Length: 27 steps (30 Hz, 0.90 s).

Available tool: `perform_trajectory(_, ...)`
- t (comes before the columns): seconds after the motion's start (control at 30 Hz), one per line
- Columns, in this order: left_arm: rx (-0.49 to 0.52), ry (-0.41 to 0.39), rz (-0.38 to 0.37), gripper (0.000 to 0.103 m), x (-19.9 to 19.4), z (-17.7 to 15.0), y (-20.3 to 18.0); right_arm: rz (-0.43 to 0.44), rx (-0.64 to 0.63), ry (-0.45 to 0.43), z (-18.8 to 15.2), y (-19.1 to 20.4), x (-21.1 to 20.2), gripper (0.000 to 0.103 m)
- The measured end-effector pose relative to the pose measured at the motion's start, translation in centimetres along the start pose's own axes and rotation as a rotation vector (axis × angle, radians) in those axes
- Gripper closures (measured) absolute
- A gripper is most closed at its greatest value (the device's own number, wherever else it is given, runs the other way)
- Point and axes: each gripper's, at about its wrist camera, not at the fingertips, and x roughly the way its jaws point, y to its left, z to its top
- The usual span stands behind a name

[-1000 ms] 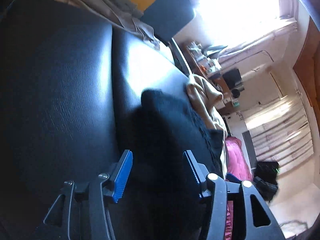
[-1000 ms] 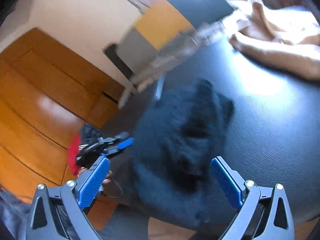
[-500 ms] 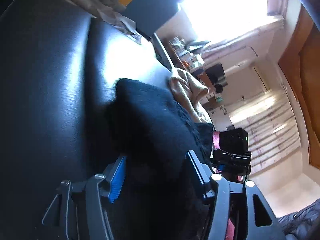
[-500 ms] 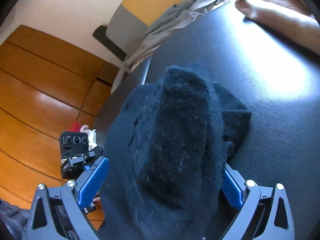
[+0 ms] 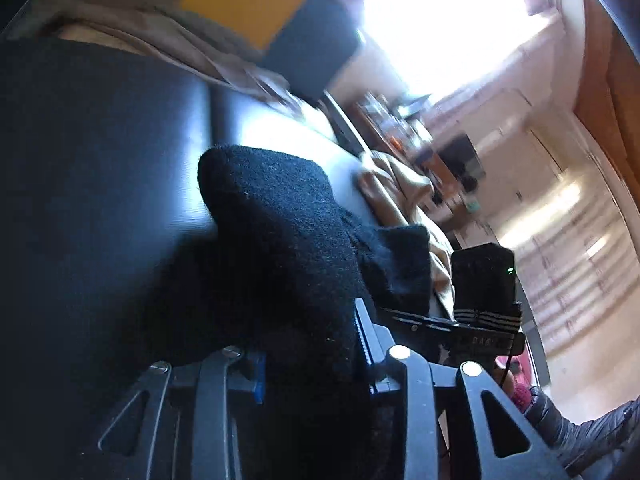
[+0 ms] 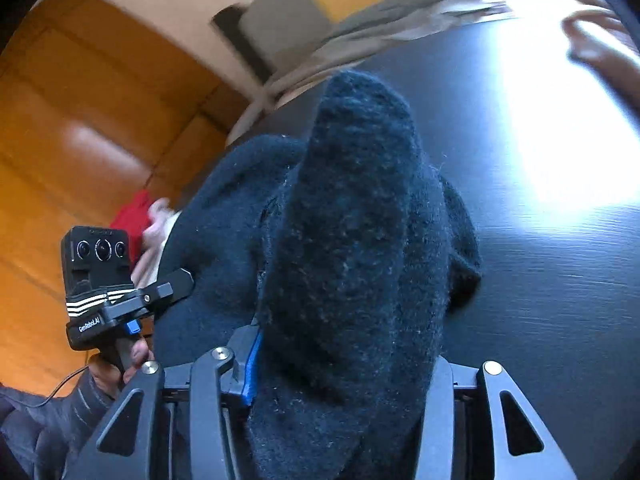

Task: Fold clothes
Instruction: 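Carry the sweater bundle with both grippers onto the red and white clothes stack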

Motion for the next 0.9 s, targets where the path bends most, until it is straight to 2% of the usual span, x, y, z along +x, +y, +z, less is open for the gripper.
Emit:
perform_trajectory(0.1,-0.011,-0.155,0.074,0.07,-7.9,-0.5,1.4,0.12,-0.06,0.065,1.2,4.9,4.5,0.056)
perform_trajectory(0.2,-0.006,-0.324,0.158,0.07,-15.9,-0.4,2.6,0.229,-0.176,0.122,3.7,12.2,9.5,0.056)
perform_trajectory(0.33,0.023,-0.544,0.277,0.07,-26.7,1.2,3.8,0.352,-0.375,0.176,7.8,24.6,15.8,0.056)
perform_trajectory(0.43,0.053,-0.7,0.375,0.07,-34.5,3.2,4.4,0.432,-0.513,0.181,11.1,34.2,19.0,0.056)
perform_trajectory(0.53,0.015,-0.789,0.448,0.069,-40.6,5.6,6.3,0.485,-0.632,0.183,14.0,43.1,22.1,0.056)
perform_trajectory(0.6,-0.06,-0.794,0.51,0.068,-43.3,7.3,9.0,0.484,-0.69,0.2,15.6,47.8,24.7,0.056)
perform_trajectory(0.63,-0.124,-0.783,0.567,0.068,-44.1,7.9,11.0,0.468,-0.708,0.219,16.2,49.6,26.3,0.056)
perform_trajectory(0.67,-0.229,-0.735,0.584,0.068,-44.1,8.0,13.9,0.426,-0.728,0.246,16.3,50.5,28.3,0.056)
perform_trajectory(0.73,-0.457,-0.617,0.591,0.068,-43.7,8.0,20.2,0.278,-0.762,0.339,15.7,50.8,33.4,0.056)
perform_trajectory(0.77,-0.524,-0.602,0.548,0.065,-43.1,7.1,22.8,0.203,-0.778,0.385,15.4,51.0,35.9,0.055)
perform_trajectory(0.8,-0.58,-0.597,0.494,0.062,-42.3,6.0,25.3,0.146,-0.786,0.423,14.8,50.7,38.1,0.04)
perform_trajectory(0.87,-0.555,-0.649,0.472,0.062,-42.2,4.9,25.7,0.109,-0.783,0.456,13.4,49.0,40.6,0.031)
perform_trajectory(0.9,-0.535,-0.678,0.467,0.062,-42.2,4.4,25.6,0.119,-0.786,0.439,13.3,48.9,40.1,0.028)
